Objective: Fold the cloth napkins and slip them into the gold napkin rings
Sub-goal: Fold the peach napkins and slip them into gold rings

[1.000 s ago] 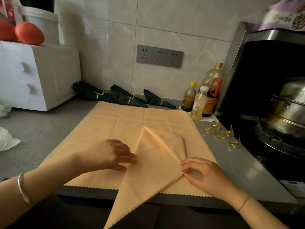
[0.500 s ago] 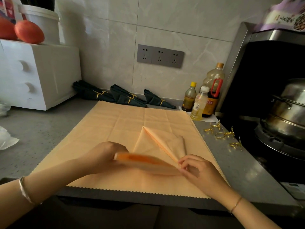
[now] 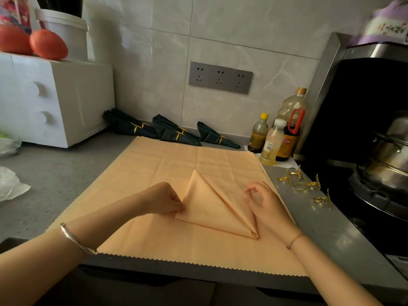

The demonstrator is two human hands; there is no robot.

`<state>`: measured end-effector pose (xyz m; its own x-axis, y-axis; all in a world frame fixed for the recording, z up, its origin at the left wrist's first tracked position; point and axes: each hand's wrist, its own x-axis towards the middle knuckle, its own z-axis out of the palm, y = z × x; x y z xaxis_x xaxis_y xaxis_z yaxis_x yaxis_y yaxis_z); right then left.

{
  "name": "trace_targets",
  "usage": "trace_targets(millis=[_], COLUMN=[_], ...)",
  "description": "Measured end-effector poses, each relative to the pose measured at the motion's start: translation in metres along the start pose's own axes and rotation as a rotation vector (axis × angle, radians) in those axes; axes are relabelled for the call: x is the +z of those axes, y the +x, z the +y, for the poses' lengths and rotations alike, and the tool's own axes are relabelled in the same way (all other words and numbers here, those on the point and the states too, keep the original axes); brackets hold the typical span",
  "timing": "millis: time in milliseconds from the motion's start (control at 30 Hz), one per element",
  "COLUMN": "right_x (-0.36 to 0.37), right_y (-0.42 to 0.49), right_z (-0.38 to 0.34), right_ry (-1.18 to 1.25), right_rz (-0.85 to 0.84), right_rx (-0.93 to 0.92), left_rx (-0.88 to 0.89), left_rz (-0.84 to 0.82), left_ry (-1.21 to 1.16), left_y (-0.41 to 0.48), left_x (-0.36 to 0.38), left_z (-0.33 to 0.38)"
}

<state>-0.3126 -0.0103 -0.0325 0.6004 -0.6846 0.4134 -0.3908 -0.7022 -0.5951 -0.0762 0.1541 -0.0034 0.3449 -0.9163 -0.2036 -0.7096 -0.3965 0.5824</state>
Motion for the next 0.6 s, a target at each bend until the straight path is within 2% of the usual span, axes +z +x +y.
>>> trace_targets(millis=[167, 267, 367, 533, 600], right_x=[0.016, 0.015, 0.008, 0.008, 0.011], right_y=[0.042, 0.048, 0.047, 0.039, 0.042], right_z=[0.012, 0.012, 0.015, 0.016, 0.014], right_ry=[0.070, 0.122, 0.116, 0.114, 0.104], right_rz=[-0.135, -0.086, -0.046, -0.086, -0.072], right_rx=[0.192, 0.230, 0.237, 0.210, 0.204], left_rx=[-0.083, -0.087, -0.078, -0.081, -0.085], left_rz=[-0.013, 0.079, 0.196, 0.245, 0.317], left_ry=[0.039, 0.105, 0.179, 0.206, 0.287], left_y=[0.006, 0.015, 0.031, 0.058, 0.062], left_x=[-0.003, -0.002, -0.004, 0.001, 0.005], left_z=[0.011, 0.016, 0.022, 0.029, 0.033])
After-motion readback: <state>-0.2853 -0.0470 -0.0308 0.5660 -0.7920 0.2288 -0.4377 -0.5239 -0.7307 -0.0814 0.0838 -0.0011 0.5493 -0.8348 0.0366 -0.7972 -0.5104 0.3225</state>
